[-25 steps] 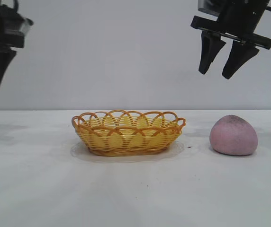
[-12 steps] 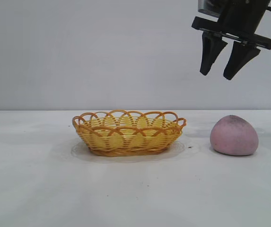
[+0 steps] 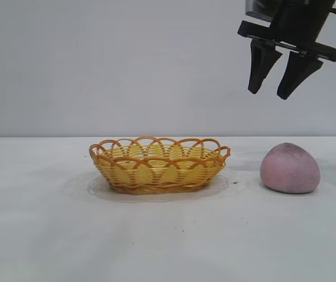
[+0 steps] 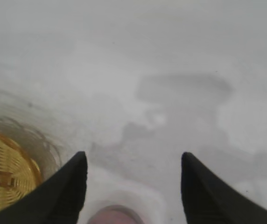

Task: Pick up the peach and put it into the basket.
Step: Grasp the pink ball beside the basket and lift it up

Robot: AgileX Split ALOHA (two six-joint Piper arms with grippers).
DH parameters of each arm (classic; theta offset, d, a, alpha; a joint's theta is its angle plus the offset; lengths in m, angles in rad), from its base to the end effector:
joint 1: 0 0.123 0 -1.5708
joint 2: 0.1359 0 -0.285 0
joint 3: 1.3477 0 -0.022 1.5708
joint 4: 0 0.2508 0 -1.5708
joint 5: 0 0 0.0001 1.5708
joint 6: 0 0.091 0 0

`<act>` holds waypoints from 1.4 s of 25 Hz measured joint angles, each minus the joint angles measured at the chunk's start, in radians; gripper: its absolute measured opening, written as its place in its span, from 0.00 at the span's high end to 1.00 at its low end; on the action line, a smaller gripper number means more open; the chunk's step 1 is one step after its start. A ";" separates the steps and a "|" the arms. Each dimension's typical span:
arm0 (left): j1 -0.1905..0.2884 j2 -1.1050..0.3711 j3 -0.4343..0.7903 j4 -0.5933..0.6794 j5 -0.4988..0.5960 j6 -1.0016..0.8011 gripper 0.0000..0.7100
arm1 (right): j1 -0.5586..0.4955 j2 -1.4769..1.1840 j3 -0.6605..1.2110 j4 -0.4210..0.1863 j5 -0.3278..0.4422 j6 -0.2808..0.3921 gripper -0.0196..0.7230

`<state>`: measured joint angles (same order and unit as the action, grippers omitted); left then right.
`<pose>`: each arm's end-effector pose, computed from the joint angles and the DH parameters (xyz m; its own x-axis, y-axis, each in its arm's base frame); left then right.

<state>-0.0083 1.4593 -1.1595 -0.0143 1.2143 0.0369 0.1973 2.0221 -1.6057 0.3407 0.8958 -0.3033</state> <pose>0.2697 -0.0035 0.2864 -0.9888 0.0401 -0.1438 0.0418 0.9991 -0.0087 0.4213 0.1085 0.2182 -0.8851 -0.2608 -0.3855 -0.3596 0.9090 0.2107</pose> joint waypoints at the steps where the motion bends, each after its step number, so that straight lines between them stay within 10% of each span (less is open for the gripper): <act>1: 0.000 -0.048 0.043 -0.009 0.000 0.001 0.29 | 0.000 0.000 0.000 0.000 0.000 0.000 0.47; 14: 0.000 -0.665 0.425 -0.042 0.013 0.001 0.29 | 0.000 0.000 0.000 0.000 0.000 0.000 0.47; 35: 0.000 -1.443 0.668 -0.020 -0.080 0.005 0.29 | 0.000 0.000 0.000 0.000 0.001 0.000 0.47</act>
<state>-0.0083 0.0162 -0.4915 -0.0343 1.1338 0.0419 0.1973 2.0221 -1.6057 0.3407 0.8965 -0.3033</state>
